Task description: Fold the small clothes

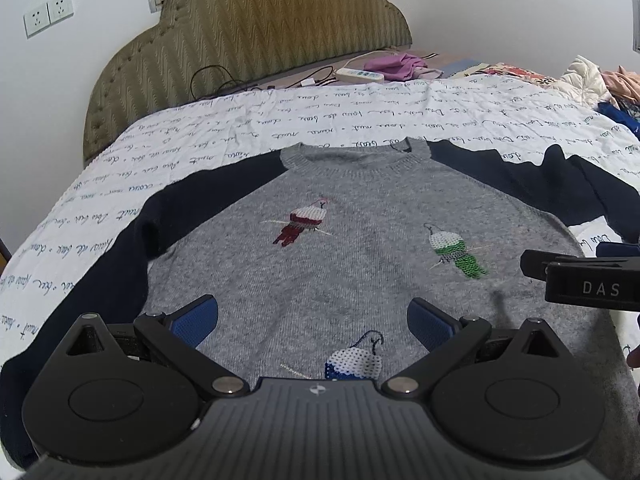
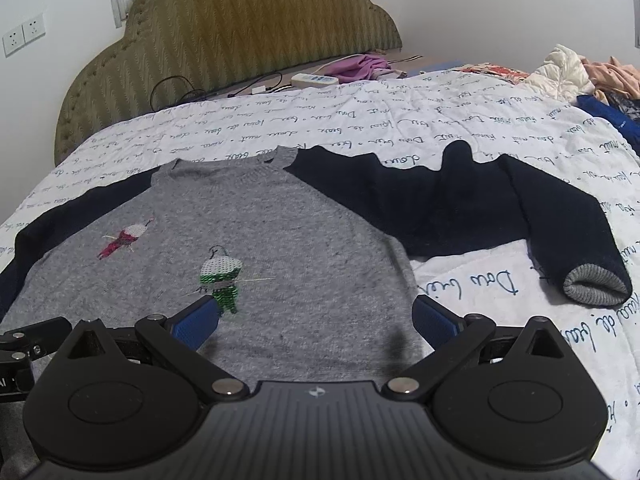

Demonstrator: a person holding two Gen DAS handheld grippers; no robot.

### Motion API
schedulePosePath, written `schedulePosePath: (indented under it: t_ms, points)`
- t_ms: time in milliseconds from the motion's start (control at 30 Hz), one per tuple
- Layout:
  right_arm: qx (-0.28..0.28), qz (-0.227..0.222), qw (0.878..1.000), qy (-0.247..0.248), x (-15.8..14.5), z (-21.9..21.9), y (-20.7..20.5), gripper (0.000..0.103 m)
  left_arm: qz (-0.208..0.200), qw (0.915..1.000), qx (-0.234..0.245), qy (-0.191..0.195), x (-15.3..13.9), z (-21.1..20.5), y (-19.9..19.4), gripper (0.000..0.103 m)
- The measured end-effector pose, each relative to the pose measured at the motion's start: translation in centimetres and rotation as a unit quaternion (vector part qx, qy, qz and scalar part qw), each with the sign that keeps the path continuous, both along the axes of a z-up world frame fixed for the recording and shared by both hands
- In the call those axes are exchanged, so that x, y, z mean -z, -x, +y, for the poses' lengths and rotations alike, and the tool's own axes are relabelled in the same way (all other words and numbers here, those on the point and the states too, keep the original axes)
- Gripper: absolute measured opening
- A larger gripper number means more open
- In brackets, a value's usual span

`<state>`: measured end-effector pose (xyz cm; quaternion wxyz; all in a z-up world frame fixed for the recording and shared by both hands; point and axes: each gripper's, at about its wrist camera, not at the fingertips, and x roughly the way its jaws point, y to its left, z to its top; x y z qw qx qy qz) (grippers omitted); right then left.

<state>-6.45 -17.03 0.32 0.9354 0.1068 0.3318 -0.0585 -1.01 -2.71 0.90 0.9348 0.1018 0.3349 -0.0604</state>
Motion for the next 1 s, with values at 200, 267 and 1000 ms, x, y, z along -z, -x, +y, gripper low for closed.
schedulePosePath:
  t_ms: [200, 267, 1000]
  points:
    - [-0.002, -0.014, 1.000, 0.003, -0.1, -0.9, 0.4, 0.103, -0.007, 1.0000, -0.002, -0.001, -0.2, -0.9, -0.1, 0.102]
    - [-0.006, -0.030, 0.999, 0.022, -0.3, -1.1, 0.8, 0.103, -0.005, 1.0000, 0.001, -0.007, -0.1, -1.6, -0.2, 0.102]
    - [-0.026, -0.074, 0.995, 0.066, -0.7, -5.9, 4.2, 0.103, 0.012, 0.9987, -0.010, -0.049, 0.8, -7.9, -1.8, 0.103]
